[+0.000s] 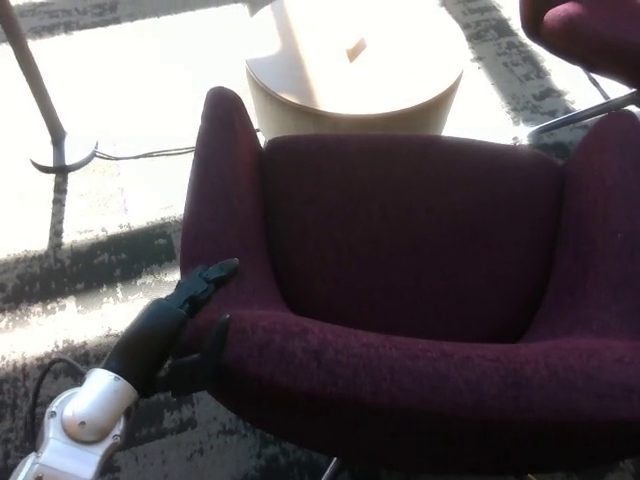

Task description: The robot stands in front of a sofa and uses its left hand to push the left side of the sofa

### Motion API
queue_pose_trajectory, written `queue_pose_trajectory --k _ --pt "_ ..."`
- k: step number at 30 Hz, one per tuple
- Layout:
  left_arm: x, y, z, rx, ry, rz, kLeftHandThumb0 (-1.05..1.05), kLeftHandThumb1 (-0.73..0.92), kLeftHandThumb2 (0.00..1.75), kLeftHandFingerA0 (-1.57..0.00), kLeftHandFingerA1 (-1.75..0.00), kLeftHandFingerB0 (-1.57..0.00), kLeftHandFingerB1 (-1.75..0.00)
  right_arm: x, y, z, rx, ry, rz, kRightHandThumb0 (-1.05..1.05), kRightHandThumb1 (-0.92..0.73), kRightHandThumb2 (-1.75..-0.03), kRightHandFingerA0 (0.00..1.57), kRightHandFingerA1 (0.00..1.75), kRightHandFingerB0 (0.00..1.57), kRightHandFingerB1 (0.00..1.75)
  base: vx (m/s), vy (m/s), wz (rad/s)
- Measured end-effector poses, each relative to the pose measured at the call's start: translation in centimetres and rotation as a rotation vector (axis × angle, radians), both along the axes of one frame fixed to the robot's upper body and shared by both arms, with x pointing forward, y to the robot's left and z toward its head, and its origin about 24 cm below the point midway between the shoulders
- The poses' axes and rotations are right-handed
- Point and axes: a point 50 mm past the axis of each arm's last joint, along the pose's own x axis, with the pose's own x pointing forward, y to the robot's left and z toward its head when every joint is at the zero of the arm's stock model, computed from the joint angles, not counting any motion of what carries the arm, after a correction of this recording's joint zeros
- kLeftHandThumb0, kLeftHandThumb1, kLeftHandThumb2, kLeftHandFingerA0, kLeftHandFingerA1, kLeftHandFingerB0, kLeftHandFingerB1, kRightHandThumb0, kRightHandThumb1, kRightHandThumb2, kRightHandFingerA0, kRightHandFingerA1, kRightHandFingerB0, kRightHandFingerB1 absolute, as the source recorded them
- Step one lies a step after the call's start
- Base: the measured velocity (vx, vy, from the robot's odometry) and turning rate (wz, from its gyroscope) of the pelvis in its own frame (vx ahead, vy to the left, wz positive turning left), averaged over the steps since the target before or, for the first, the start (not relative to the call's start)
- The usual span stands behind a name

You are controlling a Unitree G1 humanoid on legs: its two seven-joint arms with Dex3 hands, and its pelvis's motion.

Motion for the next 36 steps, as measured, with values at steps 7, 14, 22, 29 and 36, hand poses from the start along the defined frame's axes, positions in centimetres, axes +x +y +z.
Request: queue_pose_trajectory --k 7,14,22,29,36 --pt "-1.0 -2.3 -0.5 -0.001 -0.005 -0.096 -0.84 0.74 1.18 0.0 -0.31 -0.05 -0.28 0.1 0.0 0.1 0.0 -0.007 0.0 -0.47 -0.69 -0.61 0.67 0.61 0.63 0.42 0.0 0.0 0.0" --pt "-2.2 -4.9 -0.2 -0.023 -0.025 -0.193 -0.95 0.8 1.2 -0.01 -0.19 -0.08 -0.17 0.1 0.0 0.1 0.0 -0.008 0.0 -0.47 -0.7 -0.61 0.66 0.56 0.62 0.42 0.0 0.0 0.0" --pt "-3.5 -7.8 -0.3 -0.028 -0.006 -0.297 -0.88 0.79 1.23 0.0 -0.25 -0.12 -0.22 0.1 0.0 0.0 -0.006 -0.004 0.002 -0.48 -0.7 -0.61 0.64 0.5 0.6 0.41 0.0 0.0 0.0" --pt "-4.2 -10.3 -0.3 -0.042 0.016 -0.384 -0.95 0.85 1.24 -0.05 -0.22 -0.07 -0.22 0.2 0.0 0.0 -0.006 -0.004 0.003 -0.47 -0.7 -0.61 0.67 0.54 0.63 0.42 0.0 0.0 0.0" --pt "-4.7 -12.9 -0.1 -0.017 0.021 -0.478 -0.9 0.8 1.24 0.0 -0.26 -0.13 -0.22 0.4 0.0 0.1 -0.002 -0.01 -0.002 -0.45 -0.67 -0.6 0.7 0.57 0.66 0.44 0.0 0.0 0.0"
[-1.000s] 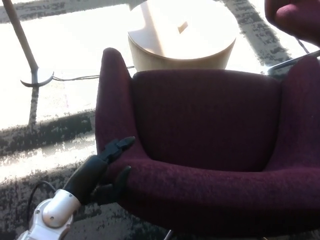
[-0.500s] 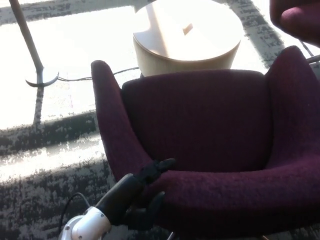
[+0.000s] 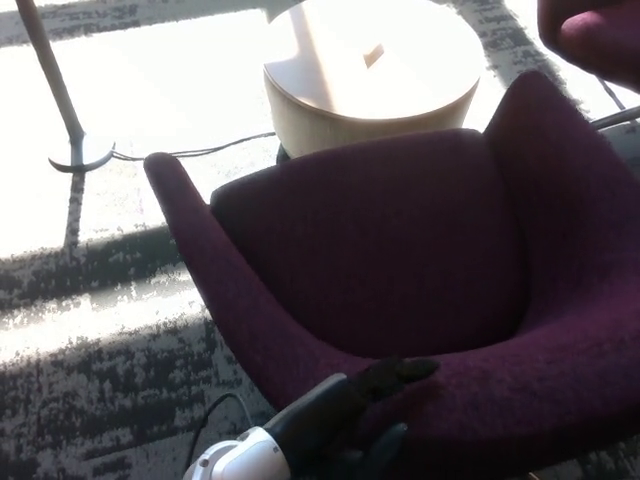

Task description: The robot stands in front of a sofa and uses its left hand to push the left side of the sofa

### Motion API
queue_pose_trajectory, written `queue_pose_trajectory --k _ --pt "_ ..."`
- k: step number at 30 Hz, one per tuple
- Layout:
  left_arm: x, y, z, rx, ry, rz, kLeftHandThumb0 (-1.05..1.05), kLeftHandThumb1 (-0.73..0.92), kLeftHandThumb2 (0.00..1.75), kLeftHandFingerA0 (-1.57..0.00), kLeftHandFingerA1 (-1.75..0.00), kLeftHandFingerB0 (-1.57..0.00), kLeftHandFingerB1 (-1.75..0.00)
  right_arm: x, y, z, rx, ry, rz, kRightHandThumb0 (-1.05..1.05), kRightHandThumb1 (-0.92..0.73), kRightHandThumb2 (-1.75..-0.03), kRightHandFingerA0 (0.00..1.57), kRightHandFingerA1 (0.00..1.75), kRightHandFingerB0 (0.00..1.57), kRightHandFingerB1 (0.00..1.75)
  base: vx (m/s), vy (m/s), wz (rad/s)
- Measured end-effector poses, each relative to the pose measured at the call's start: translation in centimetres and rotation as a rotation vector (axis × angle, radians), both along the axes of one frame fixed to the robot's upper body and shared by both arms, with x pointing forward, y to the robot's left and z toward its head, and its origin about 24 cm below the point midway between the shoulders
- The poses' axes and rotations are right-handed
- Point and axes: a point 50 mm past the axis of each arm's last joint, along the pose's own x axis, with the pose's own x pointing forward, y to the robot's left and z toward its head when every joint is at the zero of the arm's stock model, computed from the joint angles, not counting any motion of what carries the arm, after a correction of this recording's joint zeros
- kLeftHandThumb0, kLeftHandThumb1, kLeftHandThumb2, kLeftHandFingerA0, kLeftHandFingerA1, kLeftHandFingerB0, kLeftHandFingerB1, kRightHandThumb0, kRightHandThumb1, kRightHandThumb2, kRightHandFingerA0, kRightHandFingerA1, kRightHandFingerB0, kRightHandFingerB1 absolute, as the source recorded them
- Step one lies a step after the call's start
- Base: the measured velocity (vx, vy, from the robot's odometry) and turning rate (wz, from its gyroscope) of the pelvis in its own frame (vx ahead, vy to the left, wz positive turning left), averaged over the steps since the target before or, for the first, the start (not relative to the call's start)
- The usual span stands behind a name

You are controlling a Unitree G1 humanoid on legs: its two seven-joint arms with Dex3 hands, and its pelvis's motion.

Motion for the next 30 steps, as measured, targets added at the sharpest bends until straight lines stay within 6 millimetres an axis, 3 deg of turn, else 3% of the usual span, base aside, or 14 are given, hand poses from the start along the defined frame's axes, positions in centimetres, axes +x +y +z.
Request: queue_pose_trajectory --k 3,4,5,6,7,8,10,11,12,17,18,26,27,30 --pt "-0.2 -1.2 0.2 0.026 -0.011 -0.044 -0.94 0.85 1.24 -0.04 -0.29 -0.12 -0.22 0.0 0.0 0.0 0.005 -0.003 -0.004 -0.46 -0.68 -0.61 0.69 0.6 0.65 0.43 0.0 0.0 0.0" --pt "-0.2 -1.5 0.3 0.029 -0.015 -0.054 -0.92 0.92 0.77 -0.05 -0.31 -0.04 -0.26 0.0 0.0 0.0 0.005 -0.003 -0.003 -0.47 -0.68 -0.61 0.69 0.58 0.65 0.42 0.0 0.0 0.0" --pt "-0.2 -1.8 0.3 0.031 -0.018 -0.064 -0.93 0.78 1.21 -0.05 -0.35 -0.11 -0.25 0.0 0.0 0.0 0.006 -0.004 -0.003 -0.48 -0.68 -0.61 0.7 0.57 0.67 0.42 0.0 0.0 0.0" --pt "-0.2 -2.2 0.3 0.032 -0.017 -0.072 -0.93 0.78 1.21 -0.05 -0.35 -0.11 -0.25 0.0 0.0 0.0 0.006 -0.004 -0.005 -0.48 -0.68 -0.61 0.7 0.57 0.67 0.42 0.0 0.0 0.0" --pt "-0.2 -2.5 0.3 0.033 -0.016 -0.079 -0.98 0.91 0.81 -0.04 -0.33 -0.05 -0.25 0.1 0.0 0.1 0.008 -0.005 -0.006 -0.48 -0.68 -0.6 0.71 0.6 0.67 0.43 0.0 0.0 0.0" --pt "-0.2 -2.8 0.3 0.033 -0.018 -0.086 -0.92 0.77 1.18 -0.07 -0.38 -0.06 -0.22 0.1 -0.1 0.1 0.009 -0.005 -0.008 -0.48 -0.68 -0.61 0.71 0.65 0.68 0.43 0.0 0.0 0.0" --pt "-0.2 -3.3 0.5 0.038 -0.022 -0.098 -0.85 0.75 1.2 0.0 -0.41 -0.06 -0.27 0.1 -0.1 0.1 0.011 -0.007 -0.008 -0.48 -0.69 -0.61 0.69 0.67 0.68 0.43 0.0 0.0 0.0" --pt "-0.2 -3.7 0.6 0.049 -0.03 -0.11 -0.93 0.92 0.8 -0.05 -0.33 -0.05 -0.25 0.1 0.0 0.1 0.01 -0.007 -0.004 -0.48 -0.7 -0.61 0.68 0.67 0.68 0.43 0.0 0.0 0.0" --pt "-0.1 -3.9 0.6 0.057 -0.035 -0.118 -0.94 0.92 0.79 -0.05 -0.33 -0.05 -0.25 0.1 0.0 0.1 0.01 -0.008 -0.002 -0.47 -0.69 -0.61 0.69 0.67 0.69 0.43 0.0 0.0 0.0" --pt "0.0 -4.9 0.9 0.093 -0.057 -0.153 -0.98 0.87 0.81 -0.08 -0.38 -0.1 -0.24 0.1 0.0 0.1 0.009 -0.008 0.003 -0.48 -0.7 -0.61 0.68 0.61 0.67 0.42 0.0 0.0 0.0" --pt "0.0 -5.1 0.9 0.097 -0.059 -0.156 -0.86 0.75 1.19 0.0 -0.44 -0.1 -0.28 0.1 0.1 0.1 0.008 -0.007 0.008 -0.48 -0.7 -0.61 0.67 0.6 0.66 0.42 0.0 0.0 0.0" --pt "0.3 -6.6 1.0 0.127 -0.077 -0.184 -0.92 0.92 0.82 -0.05 -0.34 -0.07 -0.24 0.1 0.2 0.0 -0.01 -0.003 0.033 -0.47 -0.71 -0.61 0.65 0.56 0.66 0.42 0.0 0.0 0.0" --pt "0.3 -6.7 1.0 0.131 -0.079 -0.189 -0.84 0.74 1.17 -0.02 -0.45 -0.1 -0.32 0.1 0.2 0.0 -0.012 -0.002 0.035 -0.47 -0.7 -0.61 0.65 0.53 0.63 0.43 0.0 0.0 0.0" --pt "0.4 -7.5 1.2 0.145 -0.091 -0.204 -0.85 0.76 1.18 -0.04 -0.46 -0.09 -0.32 0.1 0.2 0.0 -0.015 0.0 0.034 -0.47 -0.7 -0.61 0.63 0.49 0.61 0.42 0.0 0.0 0.0"
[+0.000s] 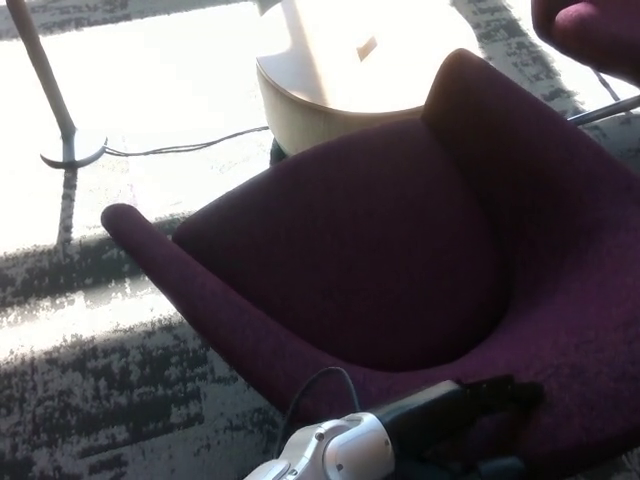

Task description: The robot stands in front of a sofa and uses its left hand to push the left side of the sofa

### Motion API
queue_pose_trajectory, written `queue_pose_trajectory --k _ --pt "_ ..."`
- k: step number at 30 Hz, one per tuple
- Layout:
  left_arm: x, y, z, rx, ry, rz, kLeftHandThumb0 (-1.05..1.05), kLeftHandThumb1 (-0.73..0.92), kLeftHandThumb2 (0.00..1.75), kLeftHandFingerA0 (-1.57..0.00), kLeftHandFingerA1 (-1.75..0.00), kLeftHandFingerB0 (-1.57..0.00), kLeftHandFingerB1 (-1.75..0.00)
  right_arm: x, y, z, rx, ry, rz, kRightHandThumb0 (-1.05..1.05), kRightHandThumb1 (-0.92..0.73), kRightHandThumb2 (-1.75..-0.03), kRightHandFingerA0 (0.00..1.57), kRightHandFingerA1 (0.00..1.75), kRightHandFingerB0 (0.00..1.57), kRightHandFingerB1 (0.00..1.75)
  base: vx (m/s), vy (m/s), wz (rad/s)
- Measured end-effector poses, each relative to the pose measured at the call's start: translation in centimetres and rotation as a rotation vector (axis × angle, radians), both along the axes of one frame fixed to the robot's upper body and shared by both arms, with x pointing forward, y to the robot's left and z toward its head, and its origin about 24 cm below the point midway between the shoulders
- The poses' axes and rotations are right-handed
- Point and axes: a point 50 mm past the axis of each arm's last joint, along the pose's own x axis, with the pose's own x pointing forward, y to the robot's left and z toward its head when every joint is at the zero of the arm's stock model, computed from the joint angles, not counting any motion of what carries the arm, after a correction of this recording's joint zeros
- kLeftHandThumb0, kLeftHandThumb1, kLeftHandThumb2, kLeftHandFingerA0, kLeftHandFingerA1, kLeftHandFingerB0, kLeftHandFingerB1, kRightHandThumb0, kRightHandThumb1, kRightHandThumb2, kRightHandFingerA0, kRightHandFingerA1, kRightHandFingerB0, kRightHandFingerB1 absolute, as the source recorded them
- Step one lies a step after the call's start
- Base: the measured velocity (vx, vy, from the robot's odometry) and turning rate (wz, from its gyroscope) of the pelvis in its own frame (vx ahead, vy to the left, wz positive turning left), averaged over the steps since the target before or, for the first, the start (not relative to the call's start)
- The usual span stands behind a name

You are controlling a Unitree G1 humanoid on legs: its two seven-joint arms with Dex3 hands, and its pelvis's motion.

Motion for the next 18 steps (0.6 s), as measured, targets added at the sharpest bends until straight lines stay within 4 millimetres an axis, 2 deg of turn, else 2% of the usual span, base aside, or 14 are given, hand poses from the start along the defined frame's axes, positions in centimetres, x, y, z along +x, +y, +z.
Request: queue_pose_trajectory --k 4,5,6,10,11,15,16,17,18 --pt "0.1 -0.8 0.2 0.013 -0.016 -0.013 -0.83 0.73 1.17 0.0 -0.44 -0.11 -0.32 0.0 0.0 0.0 -0.002 0.001 0.002 -0.47 -0.7 -0.61 0.62 0.48 0.62 0.42 0.0 0.0 0.0" --pt "0.1 -1.1 0.3 0.015 -0.017 -0.015 -0.87 0.77 1.16 -0.08 -0.39 -0.06 -0.24 0.1 0.0 0.0 -0.004 0.0 0.006 -0.47 -0.71 -0.61 0.62 0.51 0.64 0.42 0.0 0.0 0.0" --pt "0.2 -1.3 0.4 0.019 -0.019 -0.017 -0.83 0.75 1.18 -0.01 -0.39 -0.05 -0.26 0.1 0.1 0.0 -0.006 -0.002 0.01 -0.47 -0.69 -0.61 0.64 0.57 0.66 0.44 0.0 0.0 0.0" --pt "0.2 -2.1 0.8 0.044 -0.028 -0.032 -0.83 0.75 1.18 -0.01 -0.39 -0.05 -0.26 0.3 0.0 0.1 -0.015 -0.011 0.02 -0.47 -0.69 -0.61 0.64 0.57 0.66 0.44 0.0 0.0 0.0" --pt "0.2 -2.2 0.9 0.048 -0.028 -0.033 -0.85 0.75 1.19 0.0 -0.45 -0.1 -0.32 0.3 0.0 0.1 -0.016 -0.013 0.021 -0.49 -0.7 -0.61 0.68 0.56 0.69 0.43 0.0 0.0 0.0" --pt "0.3 -2.5 0.9 0.062 -0.036 -0.047 -0.86 0.76 1.2 0.0 -0.44 -0.11 -0.31 0.3 0.0 0.1 -0.015 -0.015 0.018 -0.5 -0.69 -0.61 0.67 0.52 0.69 0.42 0.0 0.0 0.0" --pt "0.3 -2.5 1.0 0.063 -0.036 -0.048 -0.97 0.92 0.82 -0.07 -0.36 -0.08 -0.25 0.3 0.0 0.1 -0.015 -0.014 0.017 -0.48 -0.71 -0.62 0.71 0.52 0.68 0.42 0.0 0.0 0.0" --pt "0.3 -2.6 1.0 0.065 -0.037 -0.049 -0.93 0.78 1.16 -0.09 -0.42 -0.09 -0.25 0.3 0.0 0.1 -0.016 -0.015 0.019 -0.47 -0.71 -0.62 0.7 0.49 0.67 0.41 0.0 0.0 0.0" --pt "0.3 -2.6 1.0 0.066 -0.037 -0.05 -0.93 0.78 1.16 -0.09 -0.42 -0.09 -0.25 0.3 0.0 0.1 -0.02 -0.018 0.025 -0.47 -0.71 -0.62 0.7 0.49 0.67 0.41 0.0 0.0 0.0"
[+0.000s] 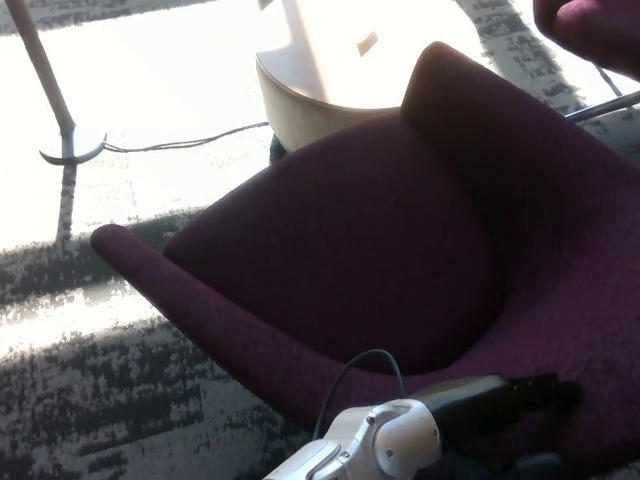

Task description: The robot stands in front of a sofa and uses its left hand to push the left side of the sofa

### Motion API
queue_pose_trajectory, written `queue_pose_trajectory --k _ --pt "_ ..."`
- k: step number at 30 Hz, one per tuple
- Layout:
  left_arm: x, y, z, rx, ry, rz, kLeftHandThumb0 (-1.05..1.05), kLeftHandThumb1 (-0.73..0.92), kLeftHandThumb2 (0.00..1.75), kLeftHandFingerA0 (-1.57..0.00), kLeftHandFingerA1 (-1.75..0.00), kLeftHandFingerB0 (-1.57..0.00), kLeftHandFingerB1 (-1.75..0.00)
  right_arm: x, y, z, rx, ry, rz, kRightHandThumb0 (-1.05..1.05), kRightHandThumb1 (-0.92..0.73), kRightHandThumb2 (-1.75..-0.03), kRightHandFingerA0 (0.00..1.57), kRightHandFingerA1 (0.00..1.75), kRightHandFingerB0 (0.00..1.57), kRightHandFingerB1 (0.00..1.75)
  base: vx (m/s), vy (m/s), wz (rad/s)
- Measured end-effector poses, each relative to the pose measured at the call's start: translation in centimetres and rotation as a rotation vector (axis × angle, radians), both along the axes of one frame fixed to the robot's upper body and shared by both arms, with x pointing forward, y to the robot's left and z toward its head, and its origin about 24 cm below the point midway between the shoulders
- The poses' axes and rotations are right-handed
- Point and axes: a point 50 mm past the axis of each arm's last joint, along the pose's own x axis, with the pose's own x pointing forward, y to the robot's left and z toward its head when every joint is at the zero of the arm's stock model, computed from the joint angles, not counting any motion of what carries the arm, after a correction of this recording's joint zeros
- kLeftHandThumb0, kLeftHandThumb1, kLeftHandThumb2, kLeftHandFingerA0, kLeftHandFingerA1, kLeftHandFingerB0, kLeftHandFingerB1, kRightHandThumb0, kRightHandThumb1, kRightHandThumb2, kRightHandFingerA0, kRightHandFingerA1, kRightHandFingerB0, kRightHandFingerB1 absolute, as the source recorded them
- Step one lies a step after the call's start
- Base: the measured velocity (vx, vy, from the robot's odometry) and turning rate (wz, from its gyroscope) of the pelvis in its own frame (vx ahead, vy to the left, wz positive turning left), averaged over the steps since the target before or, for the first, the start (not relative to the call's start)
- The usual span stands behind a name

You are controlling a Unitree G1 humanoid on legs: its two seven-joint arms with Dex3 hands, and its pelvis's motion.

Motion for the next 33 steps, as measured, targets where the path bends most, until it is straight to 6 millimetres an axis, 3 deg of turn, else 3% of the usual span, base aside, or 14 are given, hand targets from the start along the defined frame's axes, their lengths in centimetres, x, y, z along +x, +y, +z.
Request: queue_pose_trajectory --k 4,20,21,22,23,24,25,28,30,31,33 --pt "0.0 -0.1 0.0 0.003 -0.002 -0.001 -0.92 0.78 1.16 -0.09 -0.42 -0.09 -0.24 0.1 0.0 0.1 -0.01 -0.011 0.014 -0.46 -0.71 -0.62 0.75 0.53 0.69 0.42 0.0 0.0 0.0" --pt "-0.1 -0.1 0.1 0.019 -0.008 -0.004 -0.86 0.76 1.19 -0.02 -0.4 -0.05 -0.25 0.3 0.1 0.1 -0.029 -0.024 0.026 -0.48 -0.72 -0.62 0.68 0.53 0.67 0.41 0.0 0.0 0.0" --pt "-0.1 -0.1 0.1 0.019 -0.008 -0.004 -0.93 0.92 0.77 -0.08 -0.37 -0.06 -0.26 0.3 0.1 0.1 -0.031 -0.023 0.026 -0.48 -0.71 -0.62 0.67 0.51 0.65 0.42 0.0 0.0 0.0" --pt "-0.1 -0.1 0.1 0.019 -0.008 -0.003 -0.84 0.74 1.19 0.0 -0.42 -0.08 -0.27 0.3 0.1 0.1 -0.031 -0.023 0.027 -0.46 -0.7 -0.61 0.68 0.5 0.65 0.42 0.0 0.0 0.0" --pt "-0.1 0.0 0.1 0.018 -0.007 -0.002 -0.97 0.92 0.77 -0.1 -0.4 -0.11 -0.26 0.3 0.1 0.1 -0.031 -0.023 0.027 -0.46 -0.69 -0.61 0.68 0.52 0.67 0.43 0.0 0.0 0.0" --pt "-0.1 0.0 0.1 0.017 -0.006 -0.001 -0.97 0.92 0.77 -0.1 -0.4 -0.11 -0.26 0.3 0.1 0.1 -0.03 -0.023 0.027 -0.46 -0.69 -0.61 0.68 0.52 0.67 0.43 0.0 0.0 0.0" --pt "-0.1 0.1 0.0 0.013 -0.005 0.002 -0.87 0.78 1.19 -0.04 -0.47 -0.11 -0.3 0.3 0.1 0.1 -0.03 -0.023 0.027 -0.46 -0.69 -0.61 0.65 0.55 0.65 0.43 0.0 0.0 0.0" --pt "-0.1 0.6 -0.1 0.002 -0.007 0.01 -0.87 0.77 1.2 0.0 -0.42 -0.12 -0.25 0.3 0.1 0.1 -0.029 -0.022 0.023 -0.44 -0.68 -0.6 0.69 0.58 0.66 0.44 0.0 0.0 0.0" --pt "-0.1 1.0 -0.2 -0.003 -0.008 0.016 -0.82 0.74 1.17 0.0 -0.42 -0.07 -0.27 0.4 0.1 0.1 -0.027 -0.021 0.017 -0.44 -0.67 -0.6 0.7 0.6 0.66 0.44 0.0 0.0 0.0" --pt "-0.1 1.5 -0.2 -0.009 -0.006 0.023 -0.94 0.9 0.8 -0.06 -0.35 -0.06 -0.24 0.4 0.0 0.1 -0.025 -0.022 0.011 -0.43 -0.67 -0.6 0.71 0.63 0.66 0.45 0.0 0.0 0.0" --pt "-0.1 2.0 -0.3 -0.016 -0.002 0.031 -0.94 0.9 0.8 -0.06 -0.35 -0.06 -0.24 0.4 0.0 0.1 -0.024 -0.022 0.006 -0.43 -0.67 -0.6 0.71 0.63 0.66 0.45 0.0 0.0 0.0"
